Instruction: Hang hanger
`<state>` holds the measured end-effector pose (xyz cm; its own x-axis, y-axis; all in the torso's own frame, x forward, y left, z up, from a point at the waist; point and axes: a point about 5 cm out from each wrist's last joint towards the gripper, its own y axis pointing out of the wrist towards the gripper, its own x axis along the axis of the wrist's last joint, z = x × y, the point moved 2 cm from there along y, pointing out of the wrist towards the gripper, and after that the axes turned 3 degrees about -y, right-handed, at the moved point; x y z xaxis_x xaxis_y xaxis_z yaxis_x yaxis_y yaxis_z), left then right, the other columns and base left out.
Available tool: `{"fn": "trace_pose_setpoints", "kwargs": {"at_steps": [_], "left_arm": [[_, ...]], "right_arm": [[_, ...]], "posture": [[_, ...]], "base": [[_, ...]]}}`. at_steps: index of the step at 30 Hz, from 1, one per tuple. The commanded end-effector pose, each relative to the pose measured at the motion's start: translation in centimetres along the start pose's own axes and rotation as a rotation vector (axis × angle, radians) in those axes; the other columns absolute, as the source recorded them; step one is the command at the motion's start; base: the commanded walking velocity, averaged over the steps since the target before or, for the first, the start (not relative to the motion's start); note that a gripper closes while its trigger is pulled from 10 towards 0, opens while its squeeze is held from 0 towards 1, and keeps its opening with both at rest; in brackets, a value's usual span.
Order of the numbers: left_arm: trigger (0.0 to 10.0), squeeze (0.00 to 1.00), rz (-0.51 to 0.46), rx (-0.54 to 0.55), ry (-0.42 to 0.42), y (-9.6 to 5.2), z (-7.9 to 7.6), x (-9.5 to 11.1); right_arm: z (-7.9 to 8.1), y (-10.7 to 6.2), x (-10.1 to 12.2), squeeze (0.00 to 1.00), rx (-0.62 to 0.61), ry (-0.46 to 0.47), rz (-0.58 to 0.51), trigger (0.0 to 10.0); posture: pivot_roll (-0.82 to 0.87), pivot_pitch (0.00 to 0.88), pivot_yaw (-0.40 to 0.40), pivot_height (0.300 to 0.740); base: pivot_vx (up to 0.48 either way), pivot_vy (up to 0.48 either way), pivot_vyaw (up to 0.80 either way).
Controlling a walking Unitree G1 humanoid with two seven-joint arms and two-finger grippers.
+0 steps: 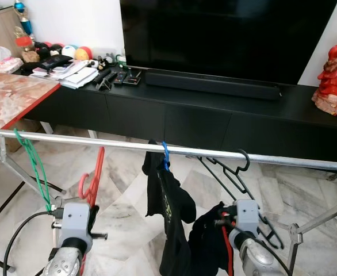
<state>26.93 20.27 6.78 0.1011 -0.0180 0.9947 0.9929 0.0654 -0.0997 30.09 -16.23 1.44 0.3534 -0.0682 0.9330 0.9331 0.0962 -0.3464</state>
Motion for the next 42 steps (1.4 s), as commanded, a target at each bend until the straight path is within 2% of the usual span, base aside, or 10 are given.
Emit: {"fn": "trace_pose_setpoints", "kwargs": {"at_steps": [1,6,17,42], "left_arm": [[10.0,0.0,-0.031,0.011,-0.02,0.3,0.1,0.8],[10.0,0.0,-0.054,-0.025,-0.054,0.1,-0.6,1.2],[10.0,0.0,-0.06,-0.024,-0.063,0.0,-0.8,1.3],[10.0,0.0,-0.074,-0.035,-0.067,0.1,-1.3,1.6]], "right_arm": [[-0.2,0.2,1.2,0.0,-0.02,0.027,-0.044,10.0],[-0.6,-0.1,1.1,0.0,-0.054,0.077,-0.052,10.0],[-0.7,0.0,1.4,0.0,-0.069,0.09,-0.06,10.0],[-0.7,0.0,1.4,0.0,-0.073,0.086,-0.055,10.0]], "posture": [[0.06,0.014,-0.01,0.74],[0.06,0.015,-0.004,0.74],[0.06,0.017,-0.007,0.74],[0.05,0.021,-0.013,0.74]], "base": [[0.0,0.0,0.0],[0.0,0.0,0.0],[0.0,0.0,0.0],[-0.268,0.0,0.0]]}}
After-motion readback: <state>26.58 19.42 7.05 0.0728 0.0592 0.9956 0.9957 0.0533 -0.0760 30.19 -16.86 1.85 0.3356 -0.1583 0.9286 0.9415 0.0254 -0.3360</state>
